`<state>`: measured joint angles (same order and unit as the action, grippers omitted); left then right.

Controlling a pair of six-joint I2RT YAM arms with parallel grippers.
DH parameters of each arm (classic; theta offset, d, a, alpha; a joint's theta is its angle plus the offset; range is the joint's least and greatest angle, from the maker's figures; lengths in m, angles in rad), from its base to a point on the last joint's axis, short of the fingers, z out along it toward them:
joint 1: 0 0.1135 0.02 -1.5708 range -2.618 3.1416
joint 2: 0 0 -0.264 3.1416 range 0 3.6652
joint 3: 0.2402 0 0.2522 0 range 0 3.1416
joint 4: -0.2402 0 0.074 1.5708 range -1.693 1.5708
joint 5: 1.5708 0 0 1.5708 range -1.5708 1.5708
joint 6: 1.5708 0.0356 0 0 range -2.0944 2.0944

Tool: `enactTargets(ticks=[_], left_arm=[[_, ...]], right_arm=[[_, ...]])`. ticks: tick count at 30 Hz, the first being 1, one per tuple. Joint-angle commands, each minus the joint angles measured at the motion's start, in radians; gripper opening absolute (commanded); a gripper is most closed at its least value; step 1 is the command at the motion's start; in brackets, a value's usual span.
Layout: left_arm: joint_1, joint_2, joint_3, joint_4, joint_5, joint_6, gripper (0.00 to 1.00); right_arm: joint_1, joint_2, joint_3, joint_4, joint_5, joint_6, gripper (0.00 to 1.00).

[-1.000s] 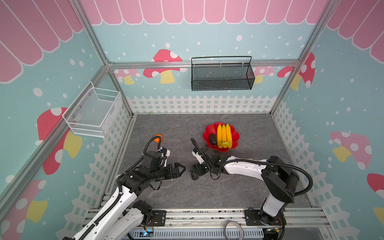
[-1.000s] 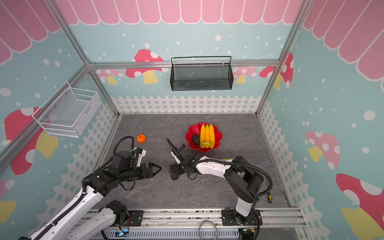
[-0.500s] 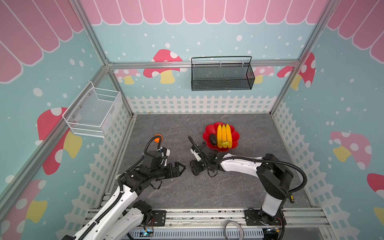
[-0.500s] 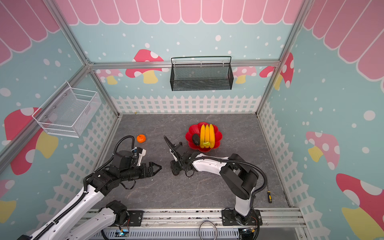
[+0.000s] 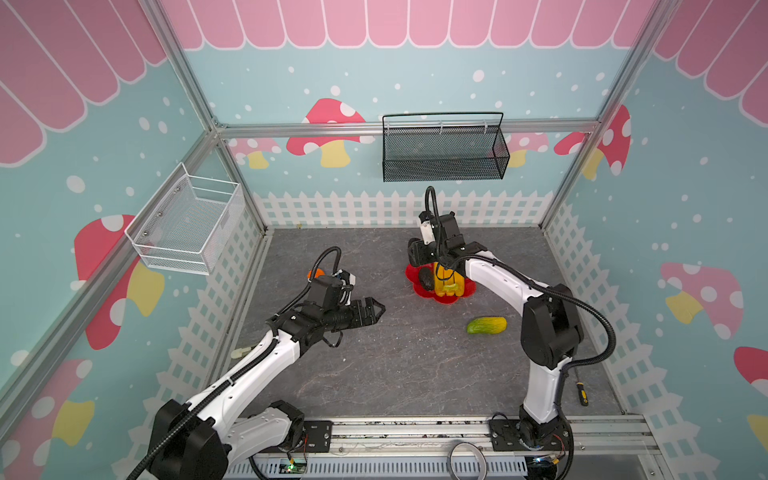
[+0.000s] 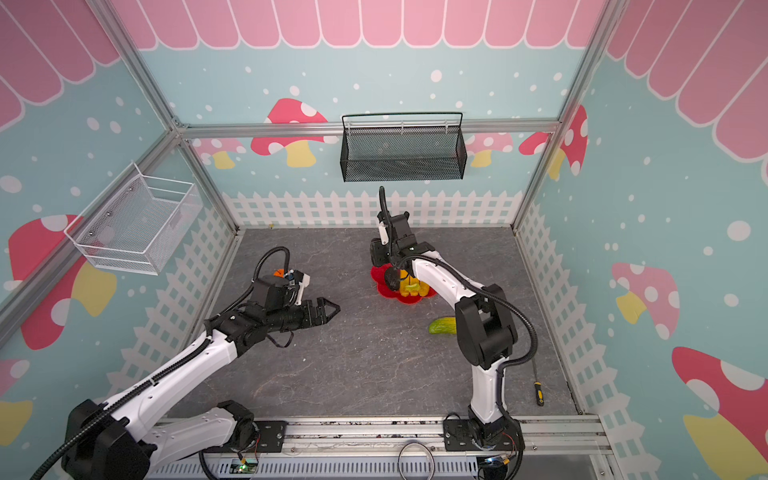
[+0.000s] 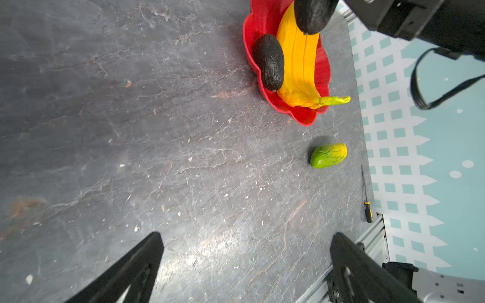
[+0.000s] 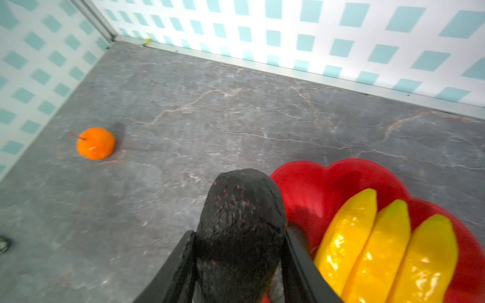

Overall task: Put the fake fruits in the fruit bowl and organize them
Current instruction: 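Lift second avocado into bowl beside the first and release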

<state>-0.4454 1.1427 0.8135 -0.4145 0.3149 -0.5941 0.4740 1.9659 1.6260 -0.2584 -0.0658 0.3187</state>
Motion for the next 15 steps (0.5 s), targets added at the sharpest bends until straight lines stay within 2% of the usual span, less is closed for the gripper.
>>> enactTargets(ticks=[1,5,15], left_arm=[[0.005,0.056,0.058,0.079,0.015,0.032,0.99],[0.005,0.119,0.088,0.102,0.033,0.045,0.99],[0.005,0.170,0.094,0.142,0.051,0.040,0.99]], right_arm=[[-0.035,0.088,0.062,-0.059,0.039,-0.060,0.48],[-0.067,0.164,0.131,-0.084,0.065,-0.081,0.48],[-0.098,0.223,0.132,-0.080,0.052,-0.092,0.51]])
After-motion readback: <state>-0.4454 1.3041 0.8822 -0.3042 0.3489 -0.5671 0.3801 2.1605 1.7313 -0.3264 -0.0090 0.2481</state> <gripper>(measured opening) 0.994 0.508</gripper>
